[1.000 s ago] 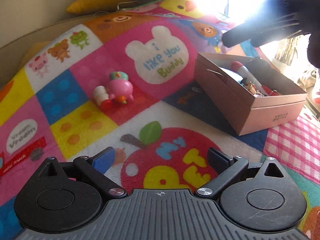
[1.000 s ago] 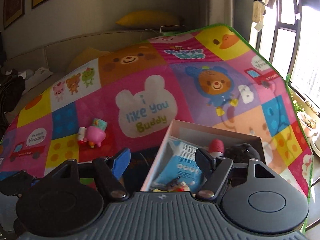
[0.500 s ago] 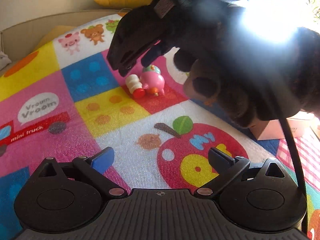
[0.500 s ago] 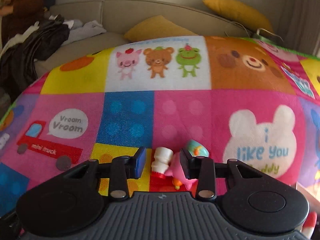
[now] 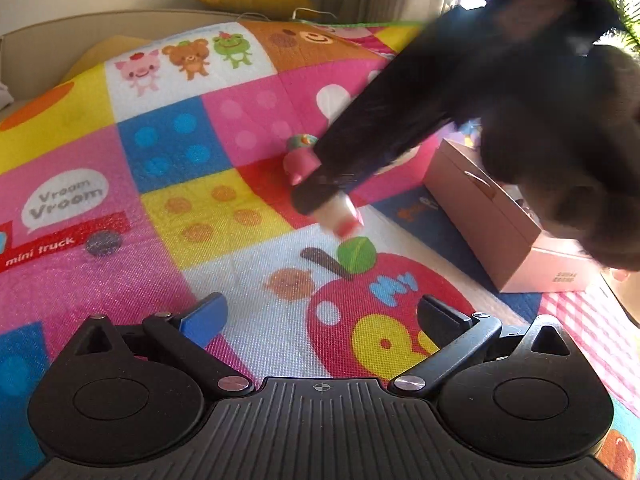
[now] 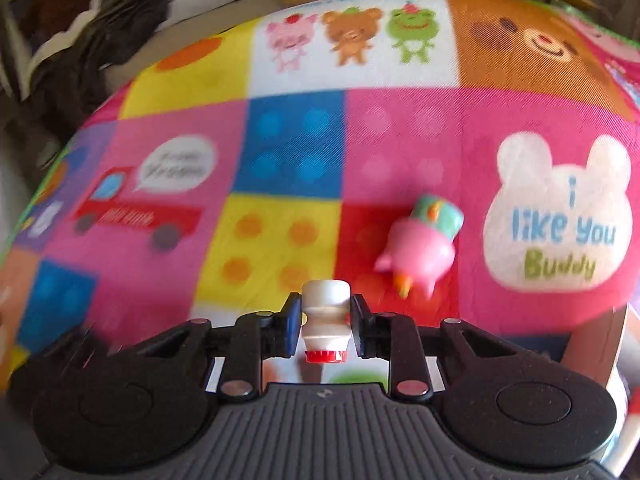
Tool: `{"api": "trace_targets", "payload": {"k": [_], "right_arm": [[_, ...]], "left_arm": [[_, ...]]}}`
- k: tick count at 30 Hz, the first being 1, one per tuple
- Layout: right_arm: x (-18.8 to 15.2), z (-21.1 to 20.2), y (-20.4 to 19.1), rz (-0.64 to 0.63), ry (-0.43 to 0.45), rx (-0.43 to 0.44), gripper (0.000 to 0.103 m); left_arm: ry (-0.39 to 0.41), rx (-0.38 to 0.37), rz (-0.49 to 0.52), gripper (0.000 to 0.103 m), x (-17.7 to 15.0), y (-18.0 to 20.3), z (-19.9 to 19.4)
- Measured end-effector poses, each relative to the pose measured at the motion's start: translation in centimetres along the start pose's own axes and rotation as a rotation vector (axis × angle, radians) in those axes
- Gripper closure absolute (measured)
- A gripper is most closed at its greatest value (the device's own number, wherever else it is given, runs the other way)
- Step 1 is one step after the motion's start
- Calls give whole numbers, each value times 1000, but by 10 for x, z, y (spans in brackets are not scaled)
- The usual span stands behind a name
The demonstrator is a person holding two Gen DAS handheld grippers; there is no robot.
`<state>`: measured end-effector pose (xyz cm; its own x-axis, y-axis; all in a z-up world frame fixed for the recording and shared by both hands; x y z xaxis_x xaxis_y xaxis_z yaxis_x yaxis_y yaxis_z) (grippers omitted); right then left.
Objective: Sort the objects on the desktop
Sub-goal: 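Grasp the pink pig toy with the right tool while the left moves to the yogurt bottle, then grasp the white yogurt bottle with the left tool while the right holds the pig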
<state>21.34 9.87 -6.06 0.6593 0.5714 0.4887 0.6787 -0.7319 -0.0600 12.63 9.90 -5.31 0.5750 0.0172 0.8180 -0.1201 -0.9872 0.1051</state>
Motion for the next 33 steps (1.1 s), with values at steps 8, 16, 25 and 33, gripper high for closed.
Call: {"api": "trace_targets", "payload": {"k": [8,16,25,33], "right_arm": [[39,6,49,165,140,-175,30],[43,30,41,105,139,-210,56],[-71,-123,37,106,288,-205,56],[-217,-129,70,302,204,-264,55]], "left_arm": [[0,-7,-1,0,1,-1,-1],[-3,-2,7,0,0,1,0],[2,13,5,0,-1,0,-2],[33,42,58,0,8,5,-5]]}}
Point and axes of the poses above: each gripper's, at about its wrist camera, not at the fingertips, and z roughly the way its jaws point, y to its right, x to its top, the point moved 10 cm from there along z, roughly the way its jaws point, and after that the axes turned 9 degrees about z, right-handed, at the moved point
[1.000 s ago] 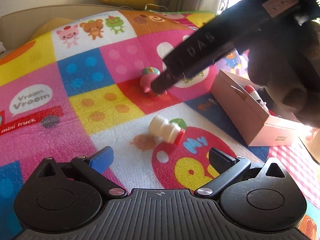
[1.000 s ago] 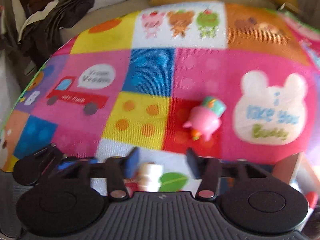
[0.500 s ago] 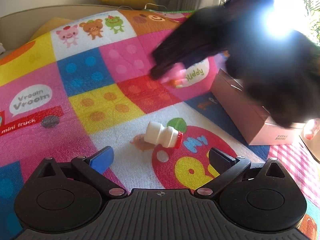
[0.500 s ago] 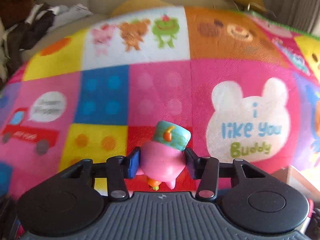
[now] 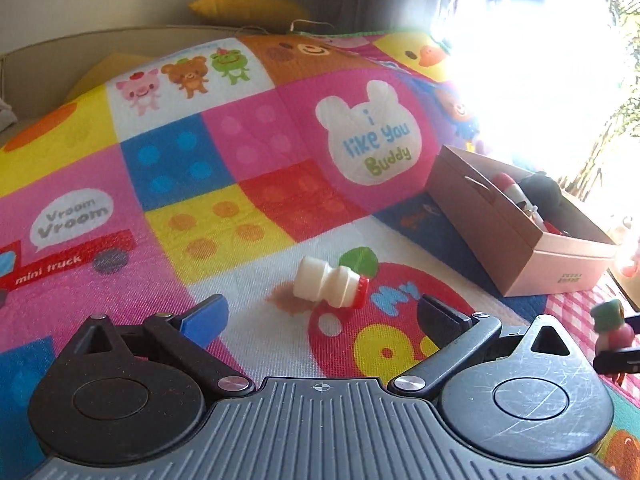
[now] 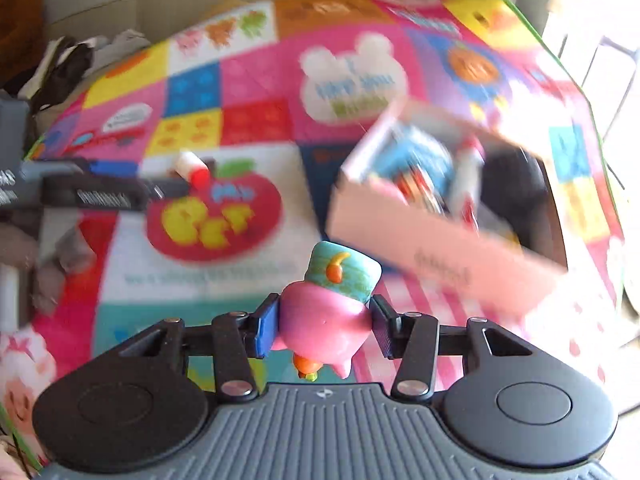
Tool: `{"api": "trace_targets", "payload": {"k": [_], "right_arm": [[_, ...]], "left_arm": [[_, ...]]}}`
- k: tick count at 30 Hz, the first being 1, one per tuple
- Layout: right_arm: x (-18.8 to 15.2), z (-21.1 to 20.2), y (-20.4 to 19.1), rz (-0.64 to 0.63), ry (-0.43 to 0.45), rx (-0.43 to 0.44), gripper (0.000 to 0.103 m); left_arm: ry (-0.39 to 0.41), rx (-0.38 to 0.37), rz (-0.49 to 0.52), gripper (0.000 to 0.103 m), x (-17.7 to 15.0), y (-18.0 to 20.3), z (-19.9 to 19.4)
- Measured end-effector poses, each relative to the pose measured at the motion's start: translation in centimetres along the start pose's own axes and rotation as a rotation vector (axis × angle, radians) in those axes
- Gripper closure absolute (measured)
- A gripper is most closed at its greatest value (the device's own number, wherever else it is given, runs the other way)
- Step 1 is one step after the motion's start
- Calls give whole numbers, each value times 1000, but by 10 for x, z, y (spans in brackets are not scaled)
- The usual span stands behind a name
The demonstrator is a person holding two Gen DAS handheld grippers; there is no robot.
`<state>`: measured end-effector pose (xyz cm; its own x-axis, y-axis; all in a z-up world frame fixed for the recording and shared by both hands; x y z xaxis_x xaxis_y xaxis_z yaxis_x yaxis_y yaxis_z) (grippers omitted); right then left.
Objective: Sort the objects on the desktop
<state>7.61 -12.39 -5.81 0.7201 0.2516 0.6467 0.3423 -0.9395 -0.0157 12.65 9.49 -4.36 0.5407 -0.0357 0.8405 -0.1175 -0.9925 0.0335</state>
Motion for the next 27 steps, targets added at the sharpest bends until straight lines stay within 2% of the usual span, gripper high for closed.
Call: {"api": "trace_targets", "payload": {"k": [4,6,7,9,12,14,17,21,24,27], "right_arm": [[-34,7,28,84,26,-59,53],[-43,4,36,113,54,-56,37],[-45,2,38,132,70,-48,33],[-50,1,44,171,94,-29,21],[-57,1,52,208,113,-35,16],[-62,2,58,220,123,-46,13],[-67,2,62,226,142,-51,0],[-68,3,62,226,158,-47,0],[-68,4,61,216,156,-50,0],[-68,5,61,215,149,-48,0]], "left_arm": [[8,29,105,1,9,12,7],[-5,54,133,4,11,15,15],[-10,61,139,17,12,16,18],[-35,72,144,35,12,16,26],[-64,74,134,38,10,15,33],[-74,79,137,53,9,15,32],[-83,59,150,53,8,27,25],[-55,-8,177,53,6,67,2],[-57,-108,188,53,-3,108,-13],[-72,-172,233,52,-16,145,-20]]}}
Point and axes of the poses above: each gripper's, at about its wrist camera, not at the fingertips, and z roughly the way its jaws point, y to its right, x to its top, the point moved 10 cm from there along z, roughly the way its jaws point, and after that the axes turned 9 degrees about z, right-handed, at the moved point
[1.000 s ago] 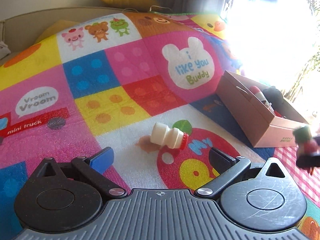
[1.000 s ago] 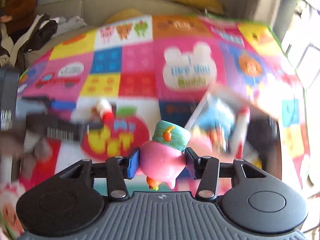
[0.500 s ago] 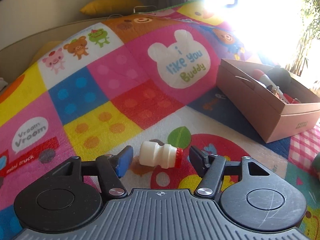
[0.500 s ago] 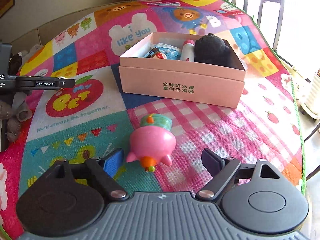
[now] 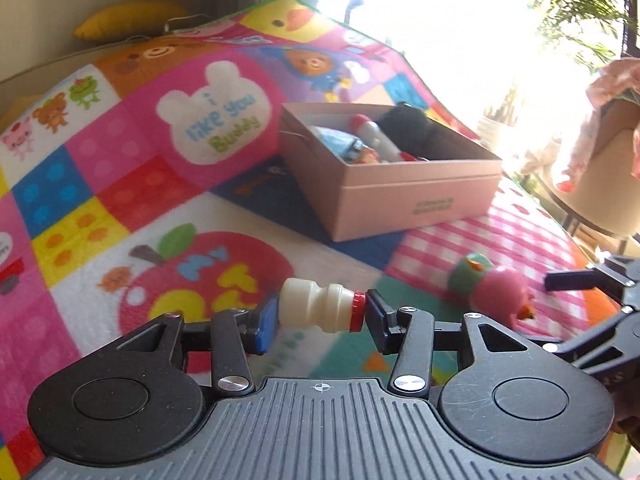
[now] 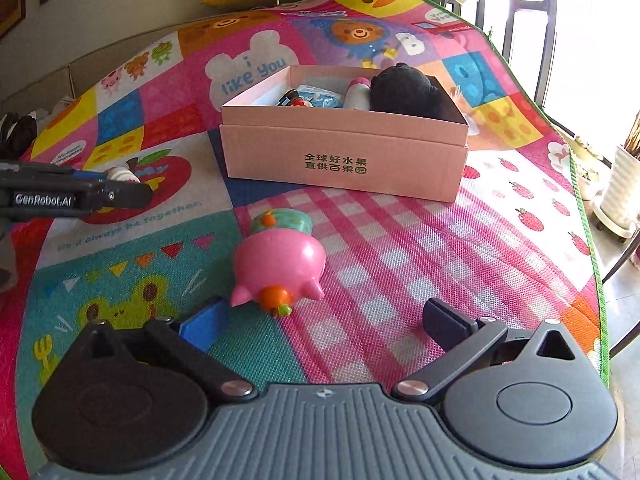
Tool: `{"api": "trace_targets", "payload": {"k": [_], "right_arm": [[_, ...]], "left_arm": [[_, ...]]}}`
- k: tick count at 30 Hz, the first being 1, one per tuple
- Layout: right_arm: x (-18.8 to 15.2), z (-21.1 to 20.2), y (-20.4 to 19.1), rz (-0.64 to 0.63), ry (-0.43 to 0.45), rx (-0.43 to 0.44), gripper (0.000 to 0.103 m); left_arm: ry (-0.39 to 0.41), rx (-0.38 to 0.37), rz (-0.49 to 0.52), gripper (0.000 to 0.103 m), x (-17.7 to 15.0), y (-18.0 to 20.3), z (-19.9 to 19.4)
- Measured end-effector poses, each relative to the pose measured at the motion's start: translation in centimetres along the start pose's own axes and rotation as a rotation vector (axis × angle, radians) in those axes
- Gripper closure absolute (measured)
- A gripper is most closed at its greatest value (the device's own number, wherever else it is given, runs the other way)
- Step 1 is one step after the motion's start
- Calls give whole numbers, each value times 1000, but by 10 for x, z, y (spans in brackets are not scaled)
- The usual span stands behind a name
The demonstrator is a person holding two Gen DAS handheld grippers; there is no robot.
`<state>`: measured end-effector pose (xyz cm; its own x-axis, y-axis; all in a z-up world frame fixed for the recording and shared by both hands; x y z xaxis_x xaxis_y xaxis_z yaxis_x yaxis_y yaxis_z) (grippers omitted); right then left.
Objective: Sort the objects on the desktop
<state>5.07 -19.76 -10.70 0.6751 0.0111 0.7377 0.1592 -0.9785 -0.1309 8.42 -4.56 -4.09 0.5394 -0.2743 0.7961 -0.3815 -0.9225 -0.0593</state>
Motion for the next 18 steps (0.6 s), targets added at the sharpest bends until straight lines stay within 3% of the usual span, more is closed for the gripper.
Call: {"api": "trace_targets", "payload": {"k": [8,10,12,15,18], "right_arm": [[-2,-1,-1,-11,-21,10,0],[-3,-3,-1,-15,-23,16,0],[-2,-6,2,-6,-28,7,0],[4,-9,23,24,-1,-115,0],[8,-10,47,41,21,-254,0]], "left_arm": [[-28,30,55,48,-18,26,2],[-33,28,64,25,-20,27,1],[-37,33,60,16,-24,26,0],[-46,24,20,7,-24,21,2],[-46,21,24,5,-24,22,2]]}}
Point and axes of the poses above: each gripper's, at about its wrist camera, not at the fingertips, and z roughly the way its jaws point, y to its right, x to its top, the point moved 10 cm from there along z, roughly the way its jaws point, and after that the axes turned 9 degrees about z, right-handed, at the moved point
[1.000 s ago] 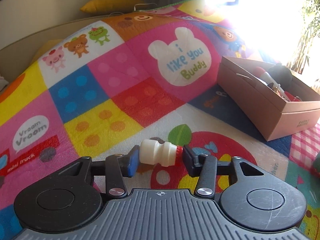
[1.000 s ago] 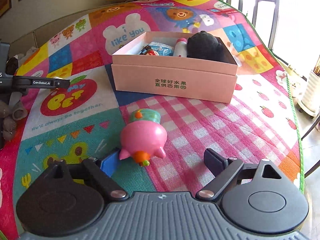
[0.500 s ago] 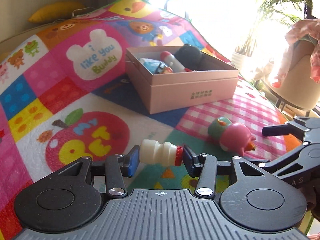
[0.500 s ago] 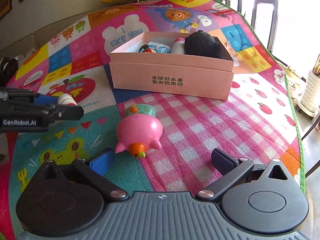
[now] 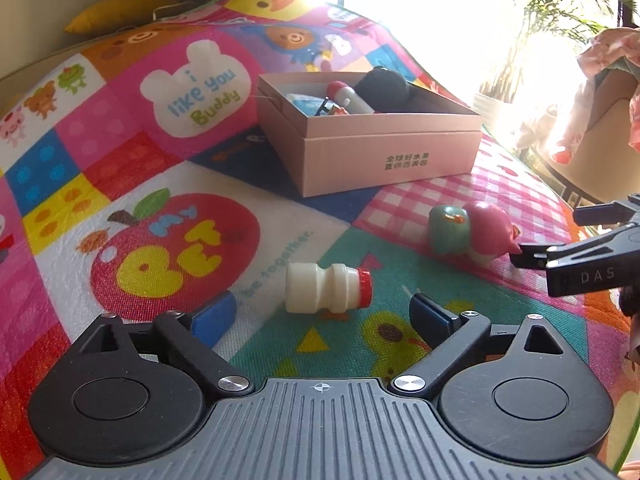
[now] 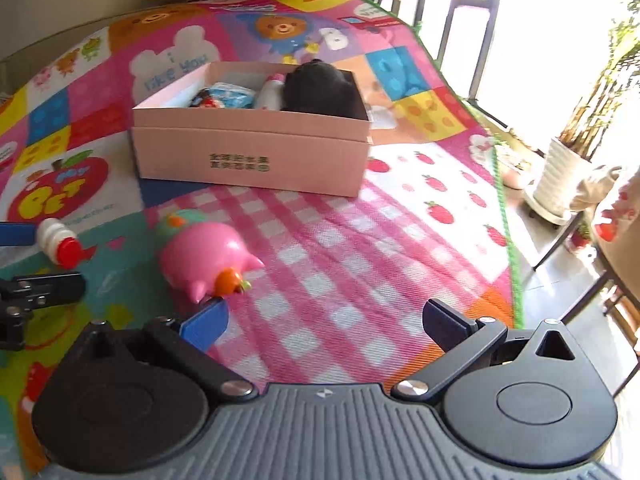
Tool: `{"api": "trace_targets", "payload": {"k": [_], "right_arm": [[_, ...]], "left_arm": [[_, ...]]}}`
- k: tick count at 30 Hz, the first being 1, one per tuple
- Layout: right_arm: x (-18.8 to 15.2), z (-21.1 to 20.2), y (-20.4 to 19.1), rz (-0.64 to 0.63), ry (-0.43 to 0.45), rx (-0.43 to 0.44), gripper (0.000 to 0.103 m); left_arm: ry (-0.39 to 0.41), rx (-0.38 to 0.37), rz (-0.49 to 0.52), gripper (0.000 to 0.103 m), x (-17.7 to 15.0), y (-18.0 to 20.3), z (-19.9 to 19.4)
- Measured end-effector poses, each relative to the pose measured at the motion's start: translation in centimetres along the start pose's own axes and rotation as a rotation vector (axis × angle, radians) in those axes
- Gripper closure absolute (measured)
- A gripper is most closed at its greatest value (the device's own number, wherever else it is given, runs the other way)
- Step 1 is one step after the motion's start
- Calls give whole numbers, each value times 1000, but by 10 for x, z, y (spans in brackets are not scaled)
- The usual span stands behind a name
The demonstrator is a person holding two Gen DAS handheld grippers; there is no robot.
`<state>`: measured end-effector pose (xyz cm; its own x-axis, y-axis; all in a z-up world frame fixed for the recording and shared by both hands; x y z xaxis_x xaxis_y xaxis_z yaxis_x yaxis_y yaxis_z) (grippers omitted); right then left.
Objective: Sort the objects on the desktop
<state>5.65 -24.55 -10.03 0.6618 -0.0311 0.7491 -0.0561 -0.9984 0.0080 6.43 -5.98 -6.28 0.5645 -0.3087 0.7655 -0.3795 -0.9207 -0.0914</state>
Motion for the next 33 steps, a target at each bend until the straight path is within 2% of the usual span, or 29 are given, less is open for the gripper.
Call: {"api": "trace_targets", "payload": {"k": [4,9,16,23,24,31,33], "right_arm": [[3,-4,13,59,5,13,0],[7,-16,-1,41,51,47,0],[-1,-15,-16,9,12,104,0],[8,-6,19,19,76,-98,0],[9,-7,20,26,78,-90,0],[19,-35,-5,63,123,110,0],[21,-35,-19,83,98,178,0]], "left_arm": [[-15,3,21,1,0,4,2],[-23,8,31,0,-1,5,3],[-23,6,29,0,-2,5,3],[-23,7,30,0,-1,5,3],[-23,7,30,0,-1,5,3],[-22,7,29,0,-2,5,3],[-22,7,30,0,-2,5,3]]}}
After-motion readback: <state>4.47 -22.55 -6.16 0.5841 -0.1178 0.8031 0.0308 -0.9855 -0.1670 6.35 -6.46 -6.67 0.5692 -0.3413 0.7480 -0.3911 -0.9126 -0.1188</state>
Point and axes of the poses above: each gripper's, at about its wrist camera, not at the fingertips, and z roughly the way its jaws point, y to its right, x to its top, the point moved 10 cm from there along z, roughly the way its jaws point, and after that the axes turned 9 degrees about z, right-handed, at the moved point
